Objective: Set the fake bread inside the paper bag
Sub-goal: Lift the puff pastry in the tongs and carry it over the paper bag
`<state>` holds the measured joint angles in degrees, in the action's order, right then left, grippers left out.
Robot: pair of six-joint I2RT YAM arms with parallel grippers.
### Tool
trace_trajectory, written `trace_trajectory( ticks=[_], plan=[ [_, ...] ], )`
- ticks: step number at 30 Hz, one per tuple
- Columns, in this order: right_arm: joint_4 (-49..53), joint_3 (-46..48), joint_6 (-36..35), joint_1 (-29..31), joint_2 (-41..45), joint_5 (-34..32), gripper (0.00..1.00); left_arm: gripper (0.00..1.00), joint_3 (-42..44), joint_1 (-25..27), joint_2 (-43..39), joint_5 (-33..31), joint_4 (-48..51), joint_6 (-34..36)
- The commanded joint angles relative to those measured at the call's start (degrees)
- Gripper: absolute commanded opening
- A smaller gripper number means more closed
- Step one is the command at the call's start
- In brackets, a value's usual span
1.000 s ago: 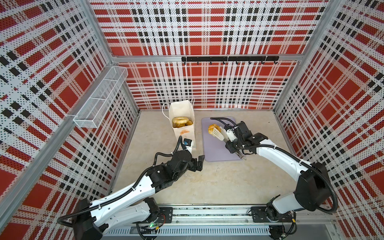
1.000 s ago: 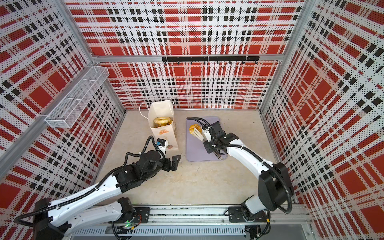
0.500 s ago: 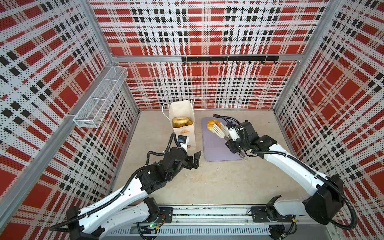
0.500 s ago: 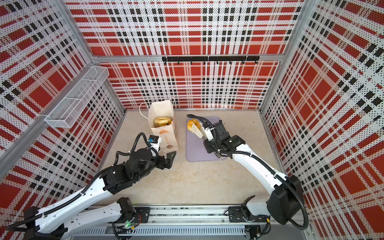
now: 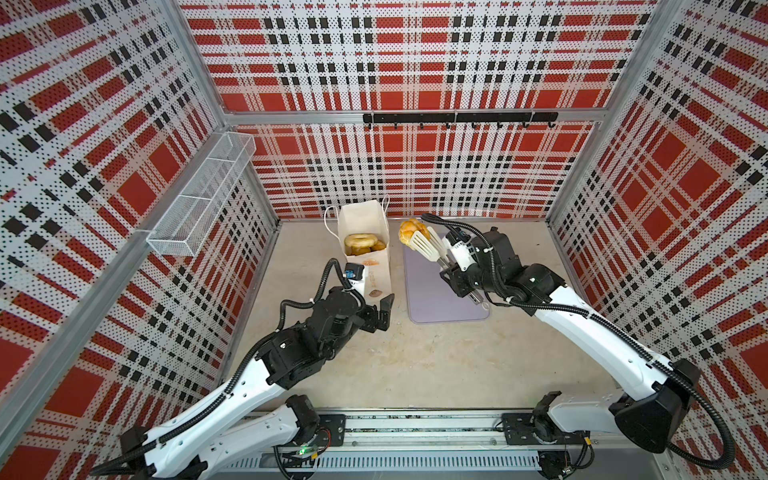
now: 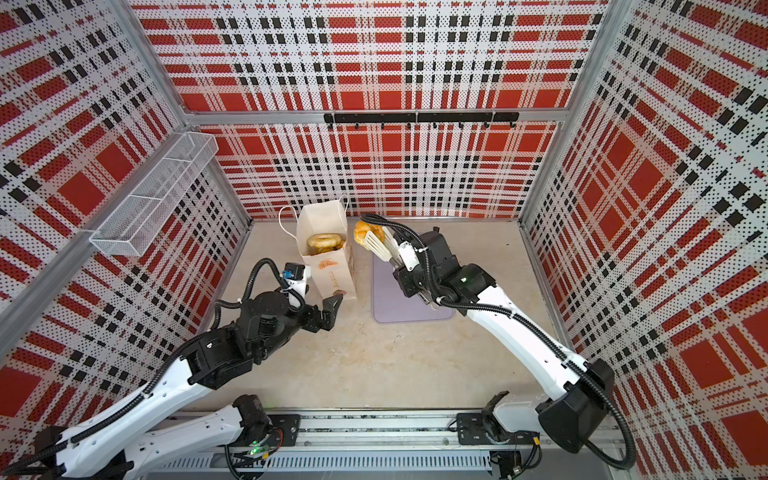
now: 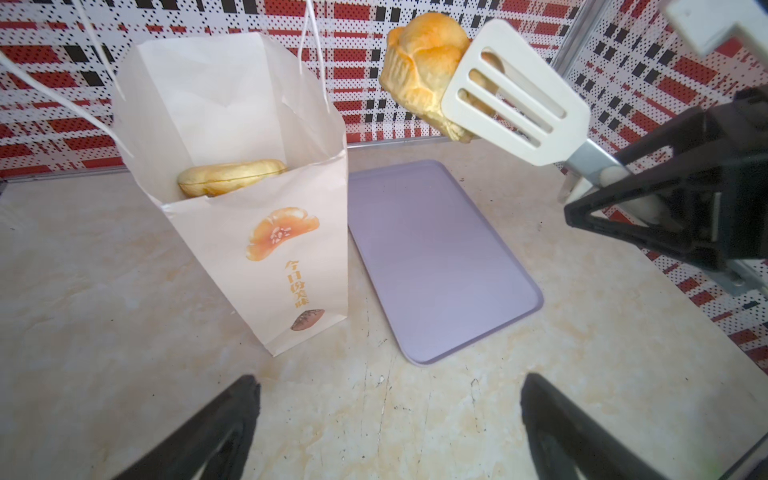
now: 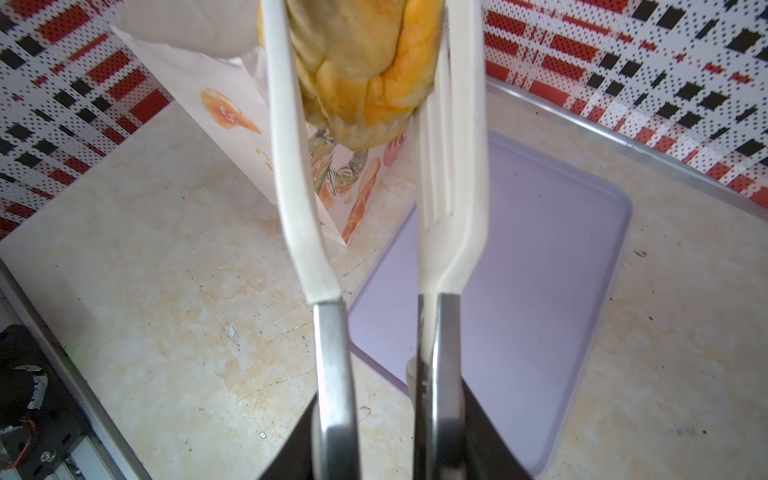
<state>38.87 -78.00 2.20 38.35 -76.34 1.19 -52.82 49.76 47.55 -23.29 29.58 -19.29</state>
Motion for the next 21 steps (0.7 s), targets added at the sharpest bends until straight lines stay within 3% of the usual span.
trace_trajectory(
  ticks=[1,21],
  plan=[
    [-3.8,-4.4,-1.2,1.0,-1.0,0.8,0.41,0.99,-1.9,-1.3,-1.2,-1.0,1.4,1.0],
    [-1.2,-25.3,-7.3,10.3,-17.0,-5.0,0.43,0.99,-0.2,-11.7,-6.7,2.9,3.8,-0.1]
  ],
)
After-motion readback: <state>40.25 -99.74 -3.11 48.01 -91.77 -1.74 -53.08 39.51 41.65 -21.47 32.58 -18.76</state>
